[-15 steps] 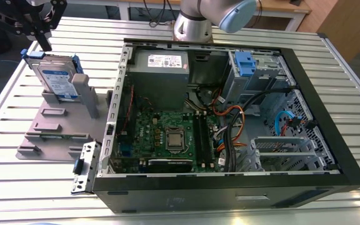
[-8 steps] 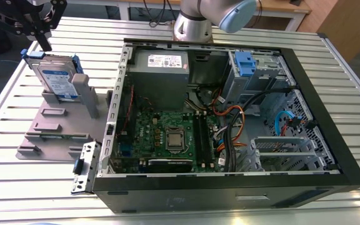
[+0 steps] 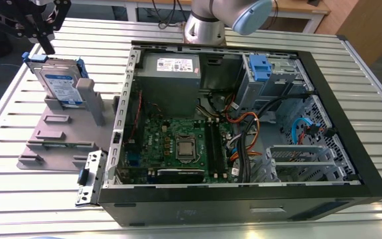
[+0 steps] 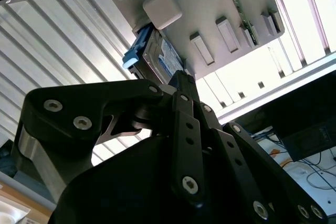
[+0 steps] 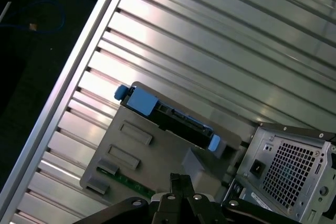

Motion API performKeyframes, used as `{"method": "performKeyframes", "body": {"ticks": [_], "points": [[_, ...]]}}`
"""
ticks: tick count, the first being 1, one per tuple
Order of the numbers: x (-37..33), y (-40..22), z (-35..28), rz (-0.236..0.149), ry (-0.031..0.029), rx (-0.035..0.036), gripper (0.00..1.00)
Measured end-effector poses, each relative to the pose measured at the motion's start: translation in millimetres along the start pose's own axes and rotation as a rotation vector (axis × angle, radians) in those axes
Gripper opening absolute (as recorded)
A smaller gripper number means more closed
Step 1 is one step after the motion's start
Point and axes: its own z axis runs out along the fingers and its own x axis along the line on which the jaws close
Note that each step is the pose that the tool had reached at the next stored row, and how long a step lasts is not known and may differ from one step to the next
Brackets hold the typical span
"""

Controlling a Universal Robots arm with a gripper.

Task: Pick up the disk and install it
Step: 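Pick up the disk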

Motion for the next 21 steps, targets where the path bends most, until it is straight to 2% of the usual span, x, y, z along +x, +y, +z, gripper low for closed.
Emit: {"method": "performKeyframes", "body": {"ticks": [21], "points": [[0.0,0.0,0.0,-0.048,0.0019,-0.0012,0.11]]}}
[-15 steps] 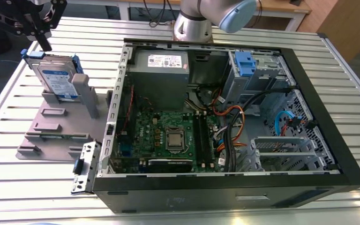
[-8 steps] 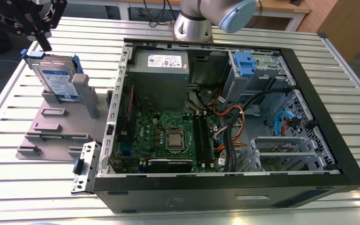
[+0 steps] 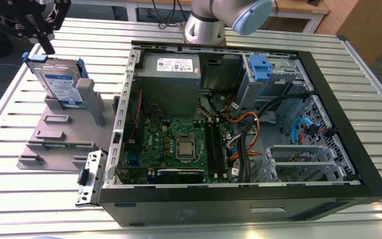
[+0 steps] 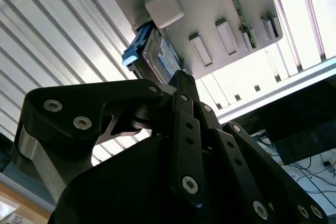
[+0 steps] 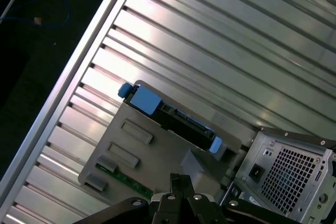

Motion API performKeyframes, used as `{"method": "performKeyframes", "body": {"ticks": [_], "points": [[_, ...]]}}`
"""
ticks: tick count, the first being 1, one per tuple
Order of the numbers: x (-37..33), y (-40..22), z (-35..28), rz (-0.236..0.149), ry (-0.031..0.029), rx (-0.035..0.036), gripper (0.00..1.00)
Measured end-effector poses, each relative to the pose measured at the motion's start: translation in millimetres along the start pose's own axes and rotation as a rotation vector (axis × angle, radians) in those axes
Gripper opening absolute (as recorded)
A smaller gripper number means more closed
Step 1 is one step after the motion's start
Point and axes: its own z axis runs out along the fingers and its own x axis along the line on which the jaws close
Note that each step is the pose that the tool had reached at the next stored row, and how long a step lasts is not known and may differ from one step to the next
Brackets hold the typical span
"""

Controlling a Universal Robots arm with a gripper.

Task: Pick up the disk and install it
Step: 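Pick up the disk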

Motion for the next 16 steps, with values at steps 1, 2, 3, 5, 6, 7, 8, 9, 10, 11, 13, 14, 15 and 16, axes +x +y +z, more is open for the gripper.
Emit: {"method": "performKeyframes", "body": {"ticks": [1,2,3,5,6,7,8,9,10,11,13,14,15,16], "points": [[0.0,0.0,0.0,-0.002,0.0,-0.0001,0.11],[0.0,0.0,0.0,-0.004,0.0001,-0.0001,0.11],[0.0,0.0,0.0,-0.007,0.0002,-0.0002,0.11],[0.0,0.0,0.0,-0.011,0.0004,-0.0003,0.11],[0.0,0.0,0.0,-0.014,0.0005,-0.0003,0.11],[0.0,0.0,0.0,-0.016,0.0006,-0.0004,0.11],[0.0,0.0,0.0,-0.018,0.0007,-0.0005,0.11],[0.0,0.0,0.0,-0.021,0.0008,-0.0005,0.11],[0.0,0.0,0.0,-0.023,0.0008,-0.0006,0.11],[0.0,0.0,0.0,-0.025,0.0009,-0.0006,0.11],[0.0,0.0,0.0,-0.03,0.0011,-0.0008,0.11],[0.0,0.0,0.0,-0.032,0.0013,-0.0008,0.11],[0.0,0.0,0.0,-0.035,0.0013,-0.0009,0.11],[0.0,0.0,0.0,-0.037,0.0014,-0.0009,0.11]]}}
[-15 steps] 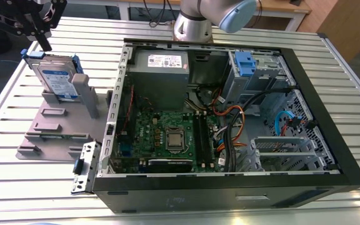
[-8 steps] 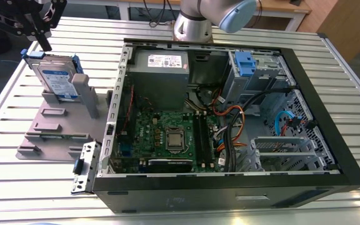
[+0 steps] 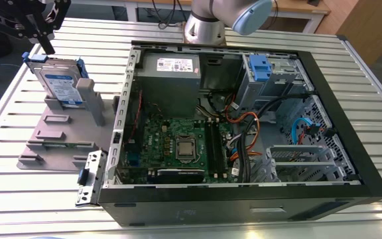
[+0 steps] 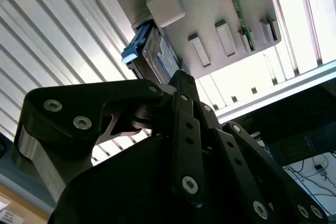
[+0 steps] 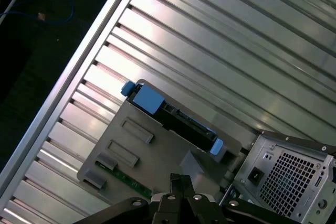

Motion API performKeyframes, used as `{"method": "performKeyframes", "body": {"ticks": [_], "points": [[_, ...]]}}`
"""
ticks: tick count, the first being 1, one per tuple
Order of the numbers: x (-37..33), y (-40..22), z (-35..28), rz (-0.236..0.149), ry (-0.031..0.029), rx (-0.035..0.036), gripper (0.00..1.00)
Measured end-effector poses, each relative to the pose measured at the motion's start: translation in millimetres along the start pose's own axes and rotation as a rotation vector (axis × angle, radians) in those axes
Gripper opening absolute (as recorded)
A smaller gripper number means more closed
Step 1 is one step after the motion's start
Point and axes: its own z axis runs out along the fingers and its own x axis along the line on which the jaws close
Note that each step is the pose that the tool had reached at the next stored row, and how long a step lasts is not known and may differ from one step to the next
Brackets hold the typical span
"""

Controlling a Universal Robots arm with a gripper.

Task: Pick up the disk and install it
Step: 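Pick up the disk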

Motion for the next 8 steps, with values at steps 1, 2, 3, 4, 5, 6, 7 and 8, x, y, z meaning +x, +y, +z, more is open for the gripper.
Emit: {"method": "performKeyframes", "body": {"ticks": [1,2,3,4,5,6,7,8], "points": [[0.0,0.0,0.0,-0.002,0.0,-0.0001,0.11],[0.0,0.0,0.0,-0.004,0.0002,-0.0001,0.11],[0.0,0.0,0.0,-0.007,0.0002,-0.0002,0.11],[0.0,0.0,0.0,-0.009,0.0004,-0.0002,0.11],[0.0,0.0,0.0,-0.011,0.0005,-0.0003,0.11],[0.0,0.0,0.0,-0.013,0.0006,-0.0004,0.11],[0.0,0.0,0.0,-0.016,0.0006,-0.0004,0.11],[0.0,0.0,0.0,-0.018,0.0007,-0.0004,0.11]]}}
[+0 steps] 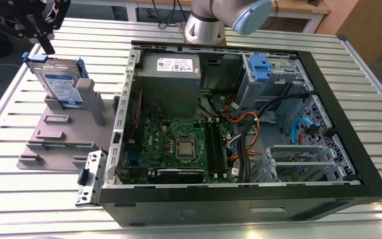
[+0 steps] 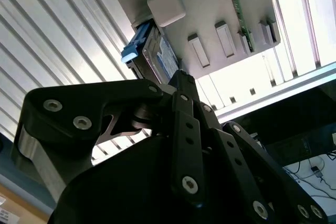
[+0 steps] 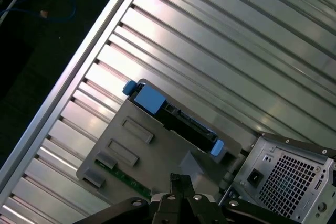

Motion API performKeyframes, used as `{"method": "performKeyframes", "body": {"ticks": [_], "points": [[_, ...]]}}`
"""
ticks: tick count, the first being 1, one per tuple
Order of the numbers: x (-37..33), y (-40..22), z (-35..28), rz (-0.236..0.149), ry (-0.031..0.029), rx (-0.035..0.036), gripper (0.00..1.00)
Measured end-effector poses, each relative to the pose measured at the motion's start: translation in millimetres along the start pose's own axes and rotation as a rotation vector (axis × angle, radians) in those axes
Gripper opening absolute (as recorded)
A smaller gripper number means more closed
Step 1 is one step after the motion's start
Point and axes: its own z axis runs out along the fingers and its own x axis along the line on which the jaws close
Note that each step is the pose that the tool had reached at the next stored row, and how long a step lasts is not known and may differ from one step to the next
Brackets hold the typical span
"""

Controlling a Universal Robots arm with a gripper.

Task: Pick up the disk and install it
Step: 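Pick up the disk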

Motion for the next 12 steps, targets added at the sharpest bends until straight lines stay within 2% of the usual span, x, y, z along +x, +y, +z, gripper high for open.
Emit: {"method": "performKeyframes", "body": {"ticks": [12], "points": [[0.0,0.0,0.0,-0.027,0.001,-0.0007,0.11]]}}
